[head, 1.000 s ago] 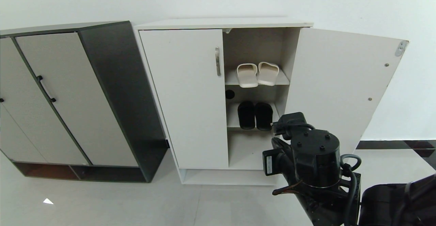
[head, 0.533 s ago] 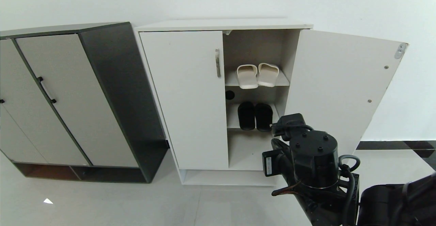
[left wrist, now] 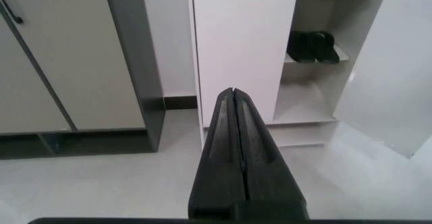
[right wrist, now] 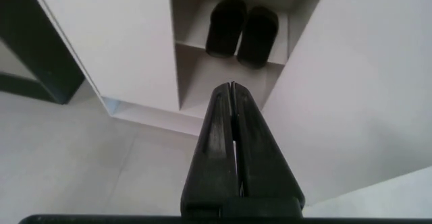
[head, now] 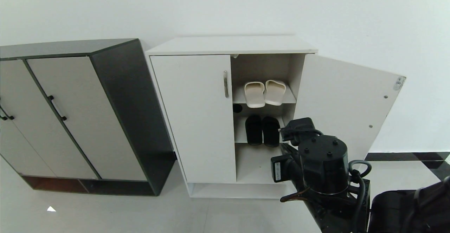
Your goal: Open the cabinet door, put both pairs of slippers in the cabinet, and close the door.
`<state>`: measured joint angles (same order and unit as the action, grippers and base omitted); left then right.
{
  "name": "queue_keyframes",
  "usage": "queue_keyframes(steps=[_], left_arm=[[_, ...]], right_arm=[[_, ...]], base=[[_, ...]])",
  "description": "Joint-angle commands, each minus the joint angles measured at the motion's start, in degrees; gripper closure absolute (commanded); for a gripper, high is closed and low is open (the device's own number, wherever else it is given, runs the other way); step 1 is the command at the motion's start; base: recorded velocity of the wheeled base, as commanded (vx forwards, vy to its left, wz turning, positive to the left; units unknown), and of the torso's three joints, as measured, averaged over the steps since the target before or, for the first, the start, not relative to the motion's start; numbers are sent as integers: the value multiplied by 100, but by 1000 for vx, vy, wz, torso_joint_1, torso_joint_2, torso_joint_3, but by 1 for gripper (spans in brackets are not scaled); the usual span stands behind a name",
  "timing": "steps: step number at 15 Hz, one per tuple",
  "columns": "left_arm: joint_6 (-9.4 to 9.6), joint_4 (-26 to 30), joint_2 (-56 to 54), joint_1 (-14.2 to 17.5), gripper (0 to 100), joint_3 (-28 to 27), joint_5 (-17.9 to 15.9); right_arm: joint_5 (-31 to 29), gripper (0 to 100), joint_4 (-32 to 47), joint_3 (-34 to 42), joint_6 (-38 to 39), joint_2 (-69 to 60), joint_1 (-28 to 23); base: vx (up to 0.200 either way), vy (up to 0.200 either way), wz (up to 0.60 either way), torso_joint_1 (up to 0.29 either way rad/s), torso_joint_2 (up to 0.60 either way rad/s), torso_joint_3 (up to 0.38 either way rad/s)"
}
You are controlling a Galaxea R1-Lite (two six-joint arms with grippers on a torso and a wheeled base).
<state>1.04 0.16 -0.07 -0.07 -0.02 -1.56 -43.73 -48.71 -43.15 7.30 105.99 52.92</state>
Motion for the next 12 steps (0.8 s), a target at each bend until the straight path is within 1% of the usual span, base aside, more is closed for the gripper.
queue_keyframes(steps=[1,7,12], left_arm=[[2,2,7,-1,100,2,-2],[2,2,7,-1,100,2,-2],[-7,2,7,-1,100,-6,-2]], right_arm=[[5,100,2,18,-1,10,8],[5,100,2,18,-1,1,17],[5,100,-7,26,-1,1,17]], base=[[0,0,0,119,-466,-344],[0,0,0,147,-468,-330],[0,0,0,182,-496,-309]])
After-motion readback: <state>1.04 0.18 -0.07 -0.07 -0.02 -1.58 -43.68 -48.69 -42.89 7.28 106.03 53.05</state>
